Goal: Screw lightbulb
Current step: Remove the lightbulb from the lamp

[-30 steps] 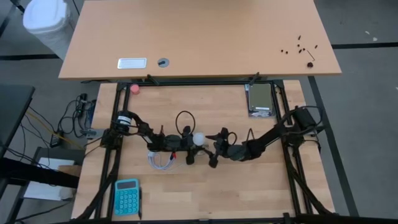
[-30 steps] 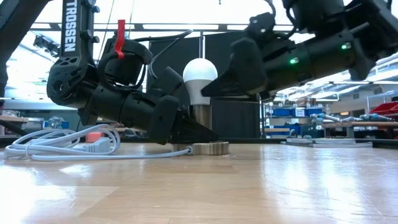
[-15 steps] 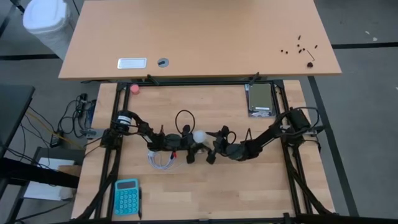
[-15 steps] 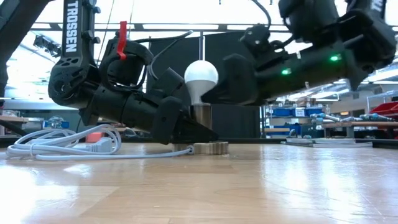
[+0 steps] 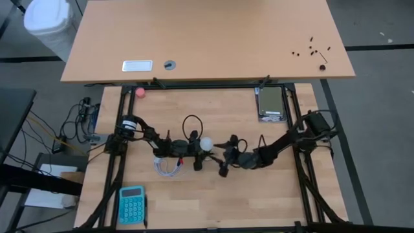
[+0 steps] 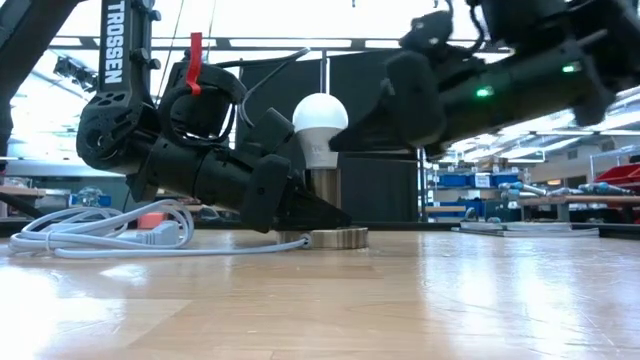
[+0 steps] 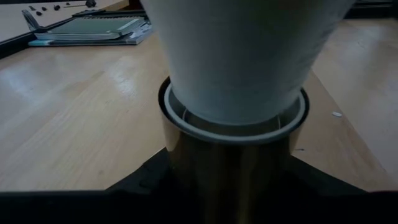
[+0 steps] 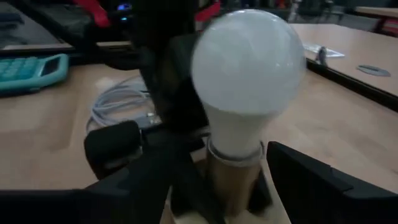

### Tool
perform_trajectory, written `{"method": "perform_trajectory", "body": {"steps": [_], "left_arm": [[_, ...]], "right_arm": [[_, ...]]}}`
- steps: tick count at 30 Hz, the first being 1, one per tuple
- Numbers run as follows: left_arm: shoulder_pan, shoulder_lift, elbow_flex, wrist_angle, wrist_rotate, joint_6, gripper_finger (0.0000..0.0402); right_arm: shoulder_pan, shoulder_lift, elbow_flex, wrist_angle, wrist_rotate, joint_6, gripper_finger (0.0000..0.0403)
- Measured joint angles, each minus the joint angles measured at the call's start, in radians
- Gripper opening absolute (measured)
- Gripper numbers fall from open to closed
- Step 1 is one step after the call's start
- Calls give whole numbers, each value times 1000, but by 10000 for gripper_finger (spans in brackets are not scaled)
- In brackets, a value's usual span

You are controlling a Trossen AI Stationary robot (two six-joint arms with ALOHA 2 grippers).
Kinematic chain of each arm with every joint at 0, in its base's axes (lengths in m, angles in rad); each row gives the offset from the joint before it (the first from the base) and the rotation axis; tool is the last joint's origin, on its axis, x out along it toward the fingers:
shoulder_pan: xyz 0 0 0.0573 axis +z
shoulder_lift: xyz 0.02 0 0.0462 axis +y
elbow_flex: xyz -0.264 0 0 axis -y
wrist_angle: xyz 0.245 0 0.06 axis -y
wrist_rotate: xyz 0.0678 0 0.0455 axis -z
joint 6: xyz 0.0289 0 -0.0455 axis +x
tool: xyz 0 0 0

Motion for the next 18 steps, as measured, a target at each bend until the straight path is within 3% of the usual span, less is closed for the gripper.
{"method": "perform_trajectory", "body": {"steps": [13, 16, 18], "left_arm": [[0, 0, 0, -1, -2, -3, 189], [1, 0, 0, -2, -8, -10, 188], [2, 0, 0, 0, -8, -2, 188]], "right_arm": [[-90, 59, 87, -39, -28, -8, 263], [-74, 35, 76, -139, 47, 24, 257], [-41, -7, 54, -284, 235, 136, 250]]}}
